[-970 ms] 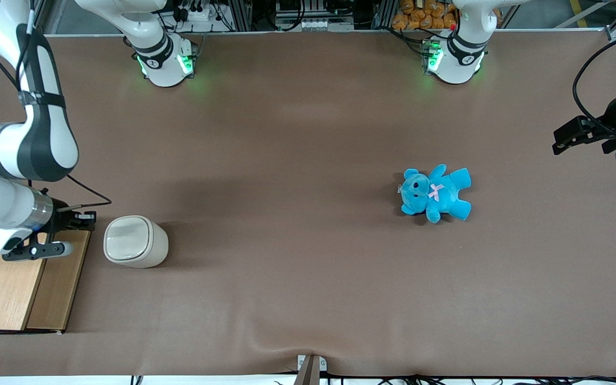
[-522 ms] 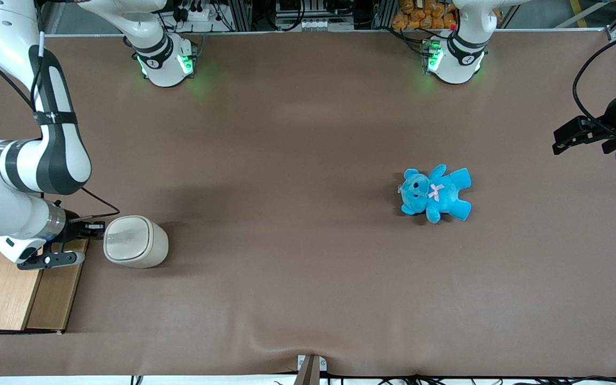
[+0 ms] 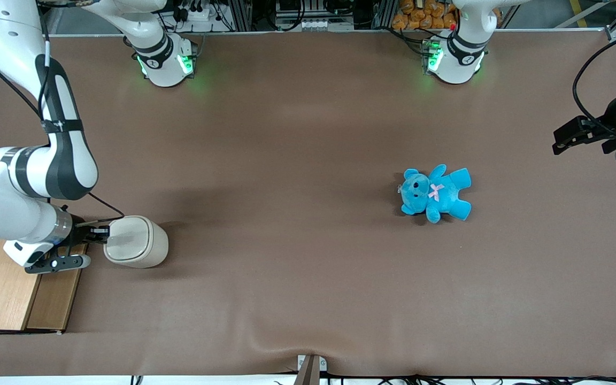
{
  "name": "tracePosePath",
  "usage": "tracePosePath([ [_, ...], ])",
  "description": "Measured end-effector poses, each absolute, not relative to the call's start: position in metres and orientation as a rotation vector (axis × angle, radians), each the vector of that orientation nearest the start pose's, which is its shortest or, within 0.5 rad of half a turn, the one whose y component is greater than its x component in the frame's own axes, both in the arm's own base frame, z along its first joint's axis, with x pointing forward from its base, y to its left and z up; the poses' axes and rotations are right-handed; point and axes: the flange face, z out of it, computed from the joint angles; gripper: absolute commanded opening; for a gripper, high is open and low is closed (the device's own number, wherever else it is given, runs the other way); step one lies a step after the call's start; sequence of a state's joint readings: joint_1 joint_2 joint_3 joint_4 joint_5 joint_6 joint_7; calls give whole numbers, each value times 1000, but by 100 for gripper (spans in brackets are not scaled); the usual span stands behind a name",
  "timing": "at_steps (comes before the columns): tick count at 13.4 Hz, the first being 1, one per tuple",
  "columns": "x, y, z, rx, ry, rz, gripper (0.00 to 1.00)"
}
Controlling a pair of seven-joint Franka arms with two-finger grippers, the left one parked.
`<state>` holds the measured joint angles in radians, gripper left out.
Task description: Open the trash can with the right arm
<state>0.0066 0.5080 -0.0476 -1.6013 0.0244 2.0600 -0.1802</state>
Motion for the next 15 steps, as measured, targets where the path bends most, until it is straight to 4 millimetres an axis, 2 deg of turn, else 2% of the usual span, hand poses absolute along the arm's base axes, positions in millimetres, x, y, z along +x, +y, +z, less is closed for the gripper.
tracePosePath([
  [10, 681, -22, 316, -3129, -209, 99, 0],
  [15, 682, -22, 315, -3130, -209, 90, 0],
])
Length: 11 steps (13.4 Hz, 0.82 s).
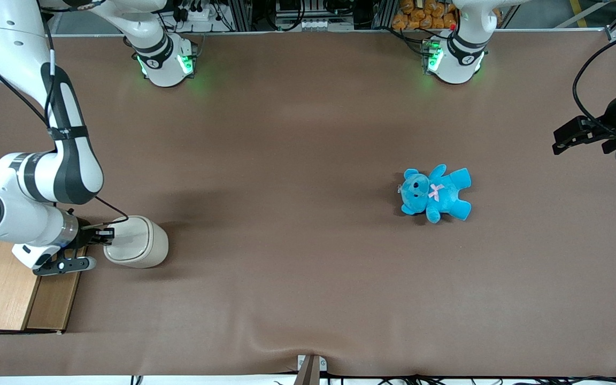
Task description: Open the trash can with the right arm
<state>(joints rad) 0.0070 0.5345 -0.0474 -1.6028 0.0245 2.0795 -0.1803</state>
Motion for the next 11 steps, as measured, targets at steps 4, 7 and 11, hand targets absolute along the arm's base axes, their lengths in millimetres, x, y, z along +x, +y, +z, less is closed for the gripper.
tracePosePath([
  [4, 682, -23, 315, -3131, -208, 87, 0],
  [7, 681, -22, 314, -3131, -208, 87, 0],
  [11, 681, -23, 313, -3131, -208, 84, 0],
])
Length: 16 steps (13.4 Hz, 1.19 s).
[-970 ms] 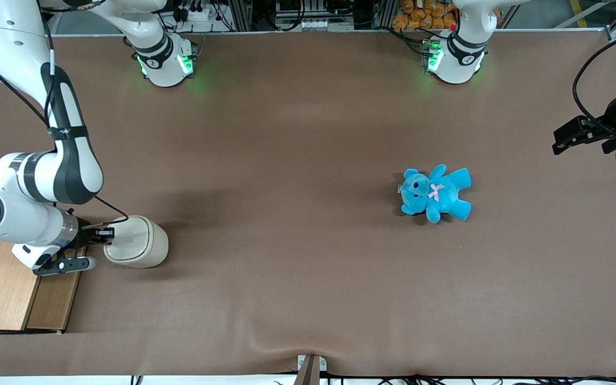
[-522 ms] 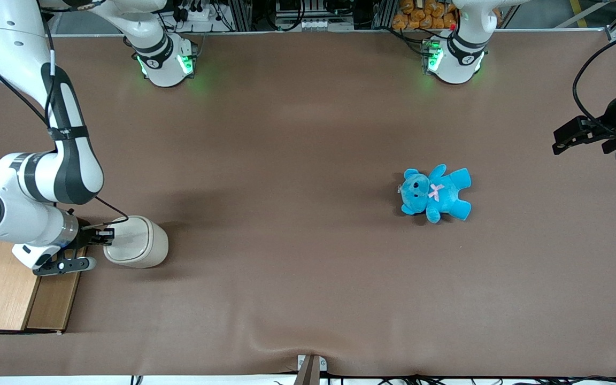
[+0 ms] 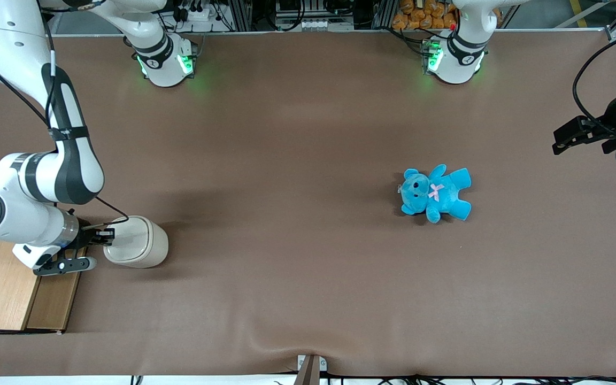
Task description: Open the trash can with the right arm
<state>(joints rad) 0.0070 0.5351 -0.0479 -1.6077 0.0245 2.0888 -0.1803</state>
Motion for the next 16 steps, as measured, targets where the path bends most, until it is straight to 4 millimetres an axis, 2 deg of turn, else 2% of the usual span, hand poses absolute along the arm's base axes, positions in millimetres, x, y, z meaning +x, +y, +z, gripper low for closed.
tracePosePath([
  [7, 685, -19, 320, -3132, -217, 71, 0],
  [13, 690, -10, 357, -3117, -237, 178, 0],
  [16, 688, 0, 376, -3107, -189, 267, 0],
])
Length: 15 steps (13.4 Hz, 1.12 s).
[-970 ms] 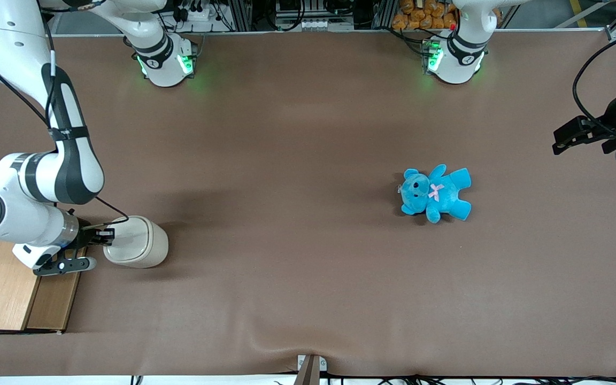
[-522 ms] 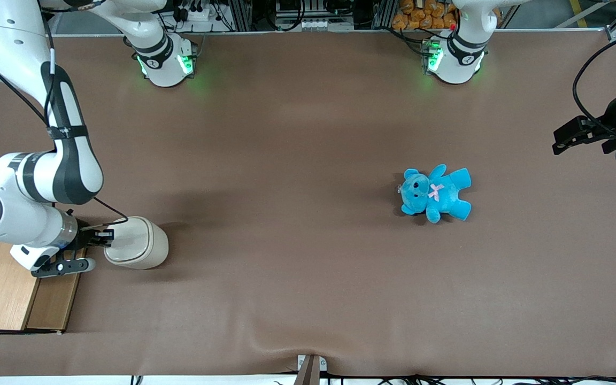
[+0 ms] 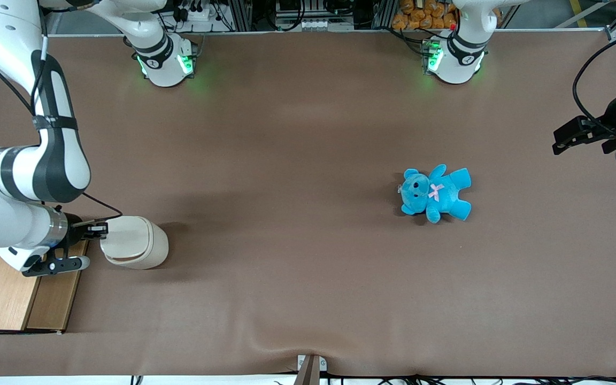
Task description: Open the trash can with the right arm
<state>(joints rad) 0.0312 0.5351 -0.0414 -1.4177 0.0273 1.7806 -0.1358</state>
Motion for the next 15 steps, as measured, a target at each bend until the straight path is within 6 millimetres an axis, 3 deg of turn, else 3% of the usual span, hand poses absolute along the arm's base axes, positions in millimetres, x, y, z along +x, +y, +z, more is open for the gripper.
tracePosePath([
  [3, 683, 36, 393, -3090, -124, 347, 0],
  [4, 682, 48, 399, -3088, -101, 364, 8],
  [6, 679, 69, 406, -3079, -66, 391, 78],
  [7, 677, 77, 409, -3076, -43, 403, 100],
  [11, 673, 91, 433, -3069, -5, 406, 100],
  [15, 662, 75, 495, -3077, 29, 303, 100],
])
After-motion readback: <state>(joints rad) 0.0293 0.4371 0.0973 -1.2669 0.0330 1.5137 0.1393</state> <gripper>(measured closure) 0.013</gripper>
